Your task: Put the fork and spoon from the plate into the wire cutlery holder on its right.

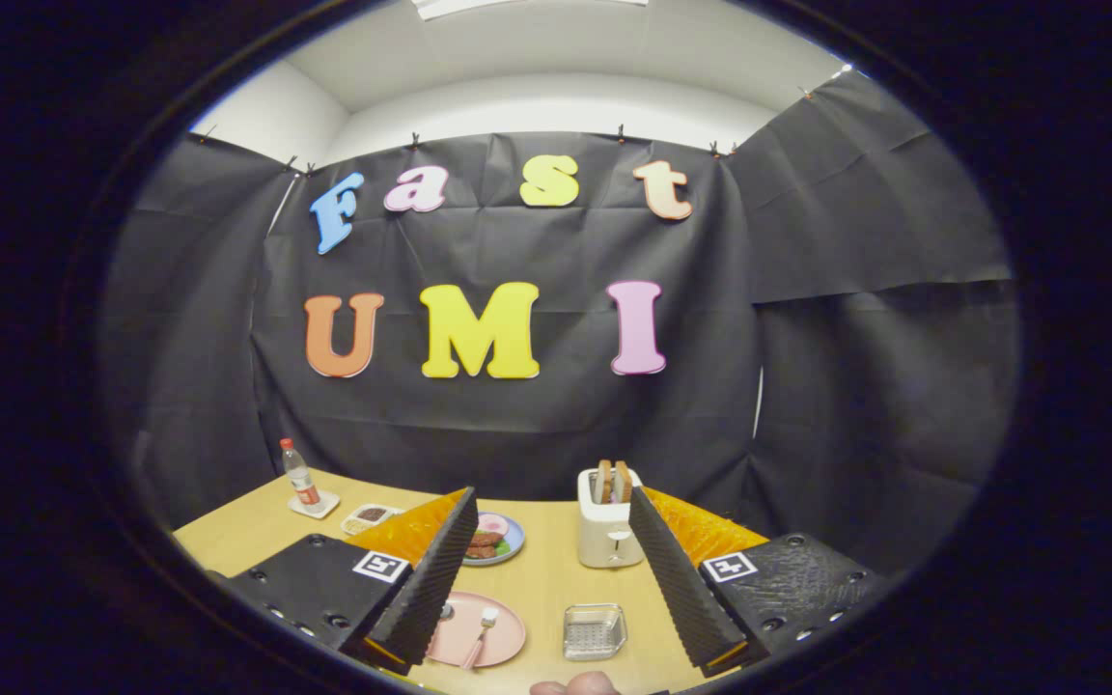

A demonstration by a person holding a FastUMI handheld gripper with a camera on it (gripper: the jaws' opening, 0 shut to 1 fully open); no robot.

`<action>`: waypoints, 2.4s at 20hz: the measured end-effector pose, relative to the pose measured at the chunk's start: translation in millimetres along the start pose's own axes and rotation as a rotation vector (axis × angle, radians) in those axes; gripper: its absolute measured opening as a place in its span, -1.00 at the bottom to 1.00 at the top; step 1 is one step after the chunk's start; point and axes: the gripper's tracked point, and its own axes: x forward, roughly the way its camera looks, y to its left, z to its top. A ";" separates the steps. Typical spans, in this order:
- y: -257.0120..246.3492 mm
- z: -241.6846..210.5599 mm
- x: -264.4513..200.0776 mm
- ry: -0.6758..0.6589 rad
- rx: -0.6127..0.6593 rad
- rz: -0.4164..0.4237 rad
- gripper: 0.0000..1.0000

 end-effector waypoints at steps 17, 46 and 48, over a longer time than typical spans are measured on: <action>77.1 -270.7 48.3 0.632 -0.118 0.050 0.92; 35.1 -203.3 49.6 0.919 0.012 0.065 -0.89; 3.8 -173.6 46.6 0.945 0.006 0.044 -0.89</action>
